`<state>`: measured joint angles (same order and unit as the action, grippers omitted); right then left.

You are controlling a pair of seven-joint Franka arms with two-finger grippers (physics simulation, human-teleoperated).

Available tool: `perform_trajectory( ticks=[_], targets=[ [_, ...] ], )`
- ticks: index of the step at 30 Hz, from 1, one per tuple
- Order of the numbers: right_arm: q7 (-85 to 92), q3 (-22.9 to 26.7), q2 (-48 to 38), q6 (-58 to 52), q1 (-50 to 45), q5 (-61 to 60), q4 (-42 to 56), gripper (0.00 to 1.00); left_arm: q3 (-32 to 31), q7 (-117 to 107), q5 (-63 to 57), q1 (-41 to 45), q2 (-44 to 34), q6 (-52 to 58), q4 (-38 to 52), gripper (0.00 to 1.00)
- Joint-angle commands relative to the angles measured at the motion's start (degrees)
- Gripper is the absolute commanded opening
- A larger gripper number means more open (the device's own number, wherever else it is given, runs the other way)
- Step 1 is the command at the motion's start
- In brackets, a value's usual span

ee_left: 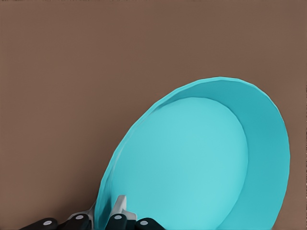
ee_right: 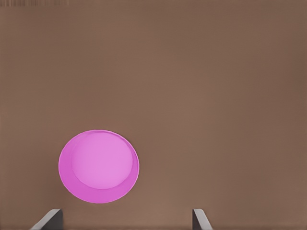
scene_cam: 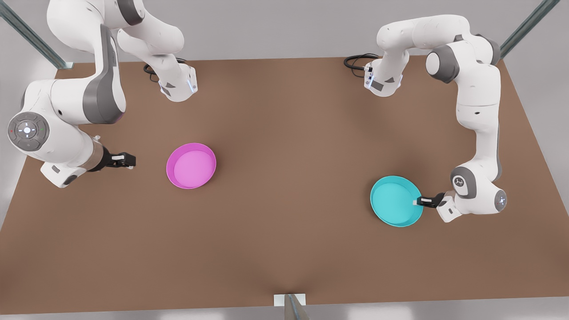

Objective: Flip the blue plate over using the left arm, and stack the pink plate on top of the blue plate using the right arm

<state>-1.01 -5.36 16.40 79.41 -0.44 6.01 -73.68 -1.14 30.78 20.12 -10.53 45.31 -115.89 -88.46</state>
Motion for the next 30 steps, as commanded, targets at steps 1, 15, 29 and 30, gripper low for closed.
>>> perform_trajectory(
  ticks=[1, 15, 29, 30],
  targets=[
    [-0.2, 0.0, -0.1, 0.0, 0.0, 0.0, 0.0, 1.00, 0.0, -3.6, 0.1, 0.2, -0.4, 0.0, 0.0, 0.21],
    [0.4, 0.1, 0.4, 0.1, 1.5, -0.4, 0.0, 1.00, 4.5, -34.5, -22.1, 16.9, -15.8, 5.7, 4.0, 0.21],
    [0.5, 0.1, 0.7, 0.4, 2.1, -1.4, 0.0, 1.00, 55.9, -78.9, -43.5, 90.0, 1.5, 15.3, 11.5, 0.21],
    [0.5, 0.1, 0.7, 0.3, 2.5, -1.6, -0.1, 1.00, 56.4, -83.0, -43.5, 92.3, 2.1, 15.3, 11.4, 0.21]
  ],
)
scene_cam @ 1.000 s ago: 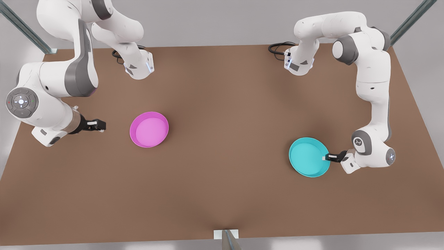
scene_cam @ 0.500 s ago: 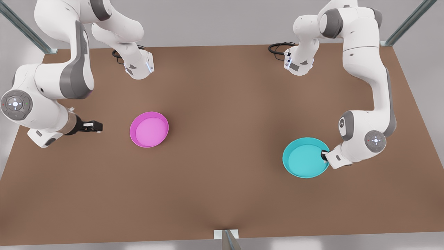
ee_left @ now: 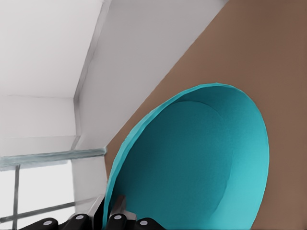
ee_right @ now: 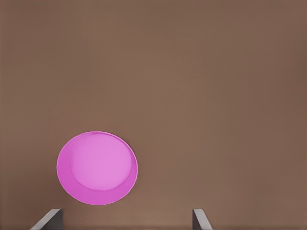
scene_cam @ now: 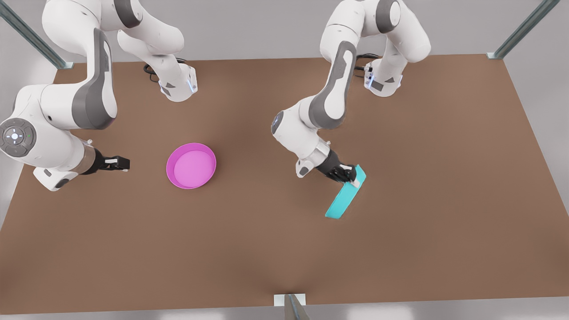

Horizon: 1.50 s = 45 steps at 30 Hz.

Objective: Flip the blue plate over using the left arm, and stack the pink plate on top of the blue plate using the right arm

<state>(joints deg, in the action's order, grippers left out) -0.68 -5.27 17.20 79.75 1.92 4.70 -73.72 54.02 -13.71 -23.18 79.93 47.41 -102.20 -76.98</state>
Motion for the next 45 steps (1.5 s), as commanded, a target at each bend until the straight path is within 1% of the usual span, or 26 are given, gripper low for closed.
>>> perform_trajectory(
  ticks=[1, 2, 3, 4, 6, 7, 9, 12, 15, 16, 17, 19, 23, 30, 32, 35, 36, 37, 40, 42, 44, 45],
  targets=[
    [0.2, 0.0, -0.1, 0.0, 0.2, -0.3, 0.0, 1.00, 1.3, -44.5, -0.5, 3.4, 2.4, 1.6, 0.2, 0.21],
    [0.2, 0.1, 0.1, 0.0, 0.4, -1.0, 0.0, 1.00, 1.3, -45.3, -0.9, 4.5, 2.4, 2.6, 0.2, 0.21],
    [0.2, 0.1, 0.1, 0.0, 0.4, -1.1, 0.0, 1.00, 0.2, -50.7, -5.0, 5.8, 3.0, 3.7, 0.0, 0.21],
    [0.2, 0.1, 0.1, 0.0, 0.6, -1.1, 0.0, 1.00, -0.9, -53.3, -6.7, 6.6, 3.6, 5.1, -0.3, 0.21],
    [0.2, 0.1, 0.0, 0.1, 0.7, -1.1, 0.1, 1.00, -1.5, -59.4, -7.5, 9.0, 5.8, 5.5, -0.4, 0.21],
    [0.2, 0.0, 0.0, 0.0, 0.8, -1.1, 0.1, 1.00, -3.1, -64.7, -10.1, 9.5, 6.5, 5.2, -0.5, 0.21],
    [0.2, 0.1, 0.0, -0.1, 1.0, -1.1, 0.1, 1.00, -5.6, -72.8, -16.4, 9.5, 6.7, 5.3, -0.8, 0.21],
    [0.2, 0.1, 0.0, -0.1, 1.4, -1.5, 0.0, 1.00, -10.9, -85.9, -24.7, 8.8, 8.1, 4.7, -1.6, 0.21],
    [0.2, 0.1, 0.1, -0.1, 1.4, -1.5, 0.0, 1.00, -12.9, -88.6, -26.6, 7.6, 12.0, 4.8, -1.5, 0.21],
    [0.2, 0.1, 0.2, -0.1, 1.4, -1.5, 0.0, 1.00, -15.4, -90.2, -29.5, 6.6, 11.8, 5.0, -1.5, 0.21],
    [0.2, 0.1, 0.2, -0.1, 1.4, -1.5, 0.0, 1.00, -15.8, -90.6, -29.5, 6.6, 11.9, 4.9, -1.5, 0.21],
    [0.2, 0.1, 0.2, -0.1, 1.4, -1.7, 0.0, 1.00, -18.1, -95.1, -33.2, 5.2, 12.2, 4.9, -1.5, 0.21],
    [0.2, 0.1, 0.2, -0.1, 1.4, -1.9, 0.0, 1.00, -18.4, -98.9, -34.6, 5.3, 15.1, 5.4, -1.4, 0.21],
    [0.2, 0.1, 0.2, -0.1, 1.5, -1.9, 0.0, 1.00, -20.1, -99.4, -35.2, 5.3, 15.4, 5.4, -1.0, 0.21],
    [0.2, 0.1, 0.2, -0.1, 1.5, -1.9, 0.0, 1.00, -21.1, -99.1, -35.1, 5.1, 15.4, 5.5, -1.1, 0.24],
    [0.2, 0.1, 0.3, -0.1, 1.5, -1.9, 0.0, 1.00, -21.8, -99.2, -35.4, 5.1, 15.9, 5.6, -1.1, 0.24],
    [0.2, 0.1, 0.3, -0.1, 1.5, -2.0, 0.0, 1.00, -22.2, -99.1, -35.4, 5.1, 16.0, 6.3, -1.1, 0.27],
    [0.2, 0.0, 0.3, -0.1, 1.6, -2.1, 0.0, 1.00, -22.5, -99.1, -35.4, 5.2, 16.0, 6.5, -1.0, 0.32],
    [0.2, 0.1, 0.8, 0.0, 1.7, -2.6, 0.0, 1.00, -23.8, -99.1, -35.2, 5.2, 16.0, 6.5, 0.2, 0.34],
    [0.2, 0.1, 0.9, 0.0, 1.7, -2.6, 0.0, 1.00, -24.0, -99.1, -35.2, 5.2, 16.0, 6.4, 0.2, 0.38],
    [0.2, 0.1, 0.8, 0.0, 1.7, -2.6, 0.0, 1.00, -26.2, -99.1, -32.2, 5.1, 16.0, 6.5, 4.2, 0.42],
    [0.1, 0.1, 0.8, -0.1, 1.8, -2.6, -0.1, 1.00, -26.8, -99.2, -30.1, 5.1, 16.0, 6.5, 5.8, 0.51]
  ],
)
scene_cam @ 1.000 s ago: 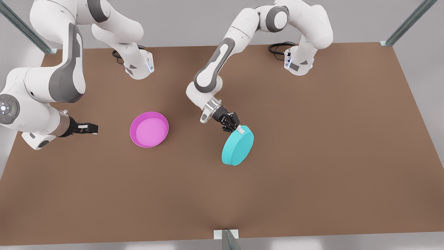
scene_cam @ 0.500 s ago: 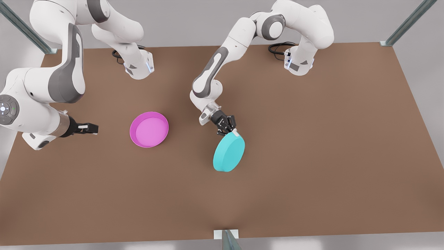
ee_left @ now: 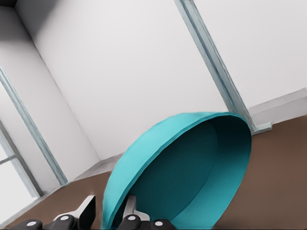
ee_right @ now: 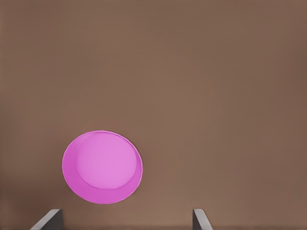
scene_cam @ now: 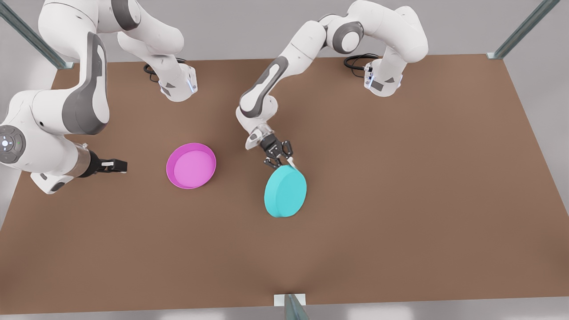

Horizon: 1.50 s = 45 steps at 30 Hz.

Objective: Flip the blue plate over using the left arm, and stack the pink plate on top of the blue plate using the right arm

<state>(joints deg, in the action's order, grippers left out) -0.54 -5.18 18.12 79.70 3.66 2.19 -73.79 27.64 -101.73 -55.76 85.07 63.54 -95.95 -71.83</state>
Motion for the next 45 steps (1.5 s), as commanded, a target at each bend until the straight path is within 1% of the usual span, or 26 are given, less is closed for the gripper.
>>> perform_trajectory(
  ticks=[1, 2, 4, 5, 6, 7, 9, 10, 11, 12, 13, 14, 16, 17, 18, 19, 20, 21, 22, 23, 26, 29, 33, 37, 41, 45],
  targets=[
    [-0.1, 0.0, 0.0, -0.1, 0.1, -0.3, 0.1, 1.00, -0.7, -11.6, 7.2, -0.1, -0.2, -0.4, 3.4, 0.71],
    [-0.1, 0.0, 0.0, -0.1, 0.1, -0.3, 0.1, 1.00, -0.7, -11.8, 10.4, -0.3, -0.2, -1.0, 4.0, 1.00],
    [-0.1, 0.0, 0.1, -0.1, 0.3, -0.4, 0.1, 1.00, -0.8, -16.3, 26.2, -1.8, -1.0, -11.4, 4.1, 1.00],
    [0.0, 0.0, 0.1, 0.0, 0.3, -0.6, 0.1, 1.00, -0.7, -16.0, 37.8, -2.3, -1.7, -13.1, 6.2, 1.00],
    [0.3, -0.1, 0.1, 0.1, -0.7, -0.6, 0.1, 1.00, -0.4, -16.0, 58.9, -3.7, -3.4, -13.2, 10.9, 1.00],
    [0.2, -0.2, 0.2, 0.5, -0.5, -0.6, 0.1, 1.00, 0.0, -16.0, 70.4, -5.0, -6.1, -13.2, 11.1, 1.00],
    [0.3, -0.2, 0.2, 1.3, -0.8, -1.6, 0.1, 1.00, 0.0, -16.2, 82.7, -7.8, -12.8, -12.2, 11.1, 1.00],
    [0.3, -0.2, 0.1, 1.3, -0.9, -1.6, 0.1, 1.00, 0.0, -16.0, 84.9, -9.9, -18.3, -7.1, 10.6, 1.00],
    [0.4, -0.2, 0.2, 1.4, -0.4, -1.6, 0.1, 1.00, 0.0, -8.7, 85.1, -14.7, -24.6, 1.7, 10.7, 1.00],
    [0.4, -0.2, 0.2, 1.7, -0.3, -1.6, 0.0, 1.00, 1.2, 15.5, 84.6, -21.0, -31.9, 15.0, 11.2, 1.00],
    [0.4, -0.3, 0.2, 1.5, -0.2, -1.6, -0.1, 1.00, 3.3, 30.7, 84.6, -25.7, -35.4, 23.3, 11.2, 1.00],
    [0.4, -0.2, 0.2, 1.6, 0.1, -1.6, -0.3, 1.00, 12.7, 54.2, 84.4, -28.4, -38.9, 31.5, 11.2, 1.00],
    [3.7, -0.1, 0.2, 3.7, 4.0, -2.2, -3.7, 1.00, 32.0, 84.7, 84.0, -28.3, -39.3, 35.1, 10.7, 1.00],
    [7.0, 0.1, 0.8, 5.2, 4.8, -1.8, -4.3, 1.00, 32.8, 89.4, 80.8, -30.0, -40.9, 34.5, 10.1, 1.00],
    [7.7, 0.0, 1.4, 6.4, 7.1, -1.9, -5.0, 1.00, 28.6, 94.4, 80.3, -37.7, -41.6, 34.6, 9.8, 1.00],
    [8.1, 0.0, 1.5, 8.6, 7.4, -1.9, -7.7, 1.00, 8.1, 94.7, 73.4, -54.2, -44.8, 33.4, 10.2, 1.00],
    [8.1, 0.0, 1.4, 9.2, 8.4, -2.2, -10.1, 1.00, -15.0, 95.0, 61.9, -69.0, -46.7, 30.5, 9.8, 1.00],
    [8.0, -0.1, 0.5, 10.6, 8.5, -2.4, -13.7, 1.00, -32.4, 96.6, 52.9, -81.1, -50.6, 24.4, 3.3, 1.00],
    [8.0, -0.1, -1.8, 14.1, 8.3, -3.1, -18.4, 1.00, -32.7, 103.3, 52.3, -82.6, -56.7, 14.4, -8.0, 1.00],
    [8.0, -0.2, -8.4, 22.7, 8.2, -3.3, -29.8, 1.00, -32.2, 107.0, 52.7, -82.6, -57.3, 14.3, -9.7, 1.00],
    [9.8, 0.1, -18.6, 39.7, 9.3, -5.1, -50.3, 1.00, -32.1, 101.8, 53.4, -82.7, -55.1, 20.7, -6.8, 1.00],
    [10.9, 0.2, -21.1, 54.6, 10.1, -8.3, -64.1, 1.00, -32.6, 99.1, 53.5, -82.3, -53.9, 20.7, -6.3, 1.00],
    [11.0, 0.1, -13.6, 59.9, 9.3, -15.7, -65.7, 1.00, -31.8, 98.9, 55.2, -82.5, -53.6, 24.5, -6.3, 1.00],
    [11.6, -0.4, -11.1, 60.1, 7.5, -16.3, -65.3, 1.00, -31.8, 99.6, 55.4, -82.5, -53.5, 25.2, -6.3, 1.00],
    [11.5, -0.4, -9.9, 59.6, 2.4, -19.9, -65.8, 1.00, -31.8, 99.4, 55.2, -82.5, -53.4, 24.9, -6.3, 1.00],
    [11.5, -0.4, -6.8, 59.8, 2.5, -20.0, -65.6, 1.00, -31.8, 99.5, 55.1, -82.6, -53.1, 24.8, -6.2, 1.00]
  ],
)
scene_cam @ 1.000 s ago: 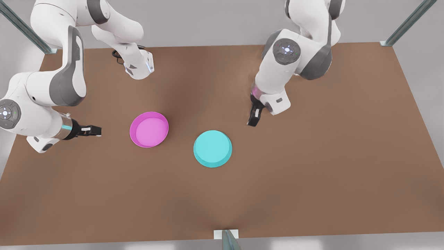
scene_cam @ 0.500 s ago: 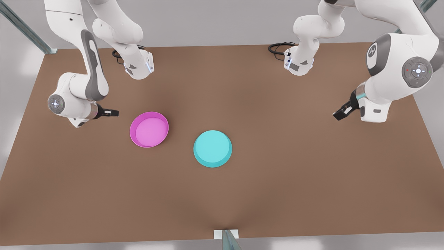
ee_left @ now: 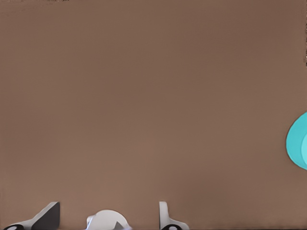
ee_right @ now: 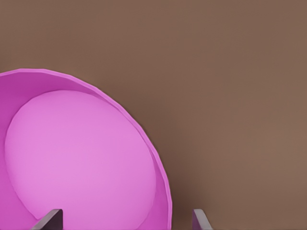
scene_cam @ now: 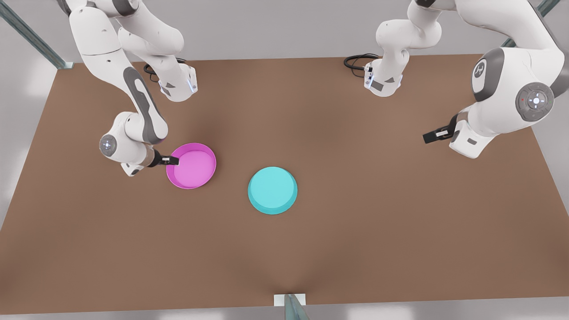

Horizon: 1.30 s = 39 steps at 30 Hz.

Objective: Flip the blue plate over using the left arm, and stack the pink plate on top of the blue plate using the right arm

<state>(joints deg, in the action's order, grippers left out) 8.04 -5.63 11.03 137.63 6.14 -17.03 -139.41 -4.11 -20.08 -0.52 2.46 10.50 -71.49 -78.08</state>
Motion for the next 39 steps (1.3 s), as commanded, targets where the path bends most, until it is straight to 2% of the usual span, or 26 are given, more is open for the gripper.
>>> perform_trajectory(
  ticks=[1, 12, 13, 14, 16, 18, 19, 20, 21, 25, 29, 30, 32, 36, 39],
  targets=[
    [3.0, 0.0, 0.7, 1.9, 0.3, -0.9, 0.2, 1.00, 0.0, 17.8, -0.1, 0.0, 0.0, 0.4, 0.0, 1.00],
    [4.1, 0.0, 5.7, 2.0, 1.2, -1.3, 0.5, 1.00, 0.0, 17.6, -0.2, 0.0, 0.0, 0.4, 0.0, 1.00],
    [5.0, 0.0, 5.7, 2.0, 1.2, -1.3, 0.5, 0.86, 0.0, 17.6, -0.3, 0.0, 0.0, 0.4, 0.0, 1.00],
    [5.0, 0.0, 5.7, 2.0, 1.2, -1.5, 0.5, 0.67, 0.0, 17.6, -0.3, 0.0, 0.0, 0.4, 0.0, 1.00],
    [5.0, 0.0, 5.7, 1.8, 1.2, -1.7, 0.5, 0.56, 0.0, 17.8, -0.3, -0.1, 0.0, 0.4, 0.0, 1.00],
    [5.0, 0.0, 5.7, 1.6, 1.2, -1.7, 1.0, 0.37, 0.0, 17.8, -0.3, -0.1, 0.0, 0.4, 0.0, 1.00],
    [5.5, 0.0, 5.7, 1.6, 1.2, -1.7, 1.1, 0.30, 0.0, 17.8, -0.3, -0.1, 0.0, 0.4, 0.0, 1.00],
    [6.1, 0.0, 5.7, 1.5, 1.2, -1.7, 1.3, 0.24, 0.0, 17.8, -0.3, -0.1, 0.0, 0.4, 0.0, 1.00],
    [6.5, 0.0, 5.7, 1.3, 1.1, -1.7, 1.6, 0.21, 0.0, 17.8, -0.3, -0.1, 0.0, 0.4, 0.0, 1.00],
    [6.5, -0.1, 5.1, -3.2, 1.2, -1.8, 4.1, 0.21, 0.0, 17.9, -0.4, -0.1, 0.0, 0.4, 0.0, 1.00],
    [6.6, -0.6, 3.0, -13.7, 0.5, -8.0, 9.9, 0.21, 0.0, 17.8, -0.4, -0.1, 0.1, 0.4, 0.1, 1.00],
    [6.6, -2.1, 2.7, -14.7, 0.4, -11.3, 11.4, 0.21, 0.0, 17.8, -0.4, -0.1, 0.0, 0.5, 0.1, 1.00],
    [6.6, -4.5, 2.9, -14.4, -0.7, -15.4, 13.6, 0.21, 0.0, 17.8, -0.4, -0.1, 0.1, 0.5, 0.1, 1.00],
    [3.5, -4.6, 6.2, -12.6, -10.8, -23.9, 19.3, 0.21, 0.0, 17.9, -0.4, -0.1, 0.1, 0.5, 0.1, 1.00],
    [-1.5, -4.6, 7.3, -5.5, -18.5, -25.2, 19.1, 0.21, 0.0, 17.9, -0.4, -0.1, 0.3, 0.6, 0.1, 1.00]
  ],
)
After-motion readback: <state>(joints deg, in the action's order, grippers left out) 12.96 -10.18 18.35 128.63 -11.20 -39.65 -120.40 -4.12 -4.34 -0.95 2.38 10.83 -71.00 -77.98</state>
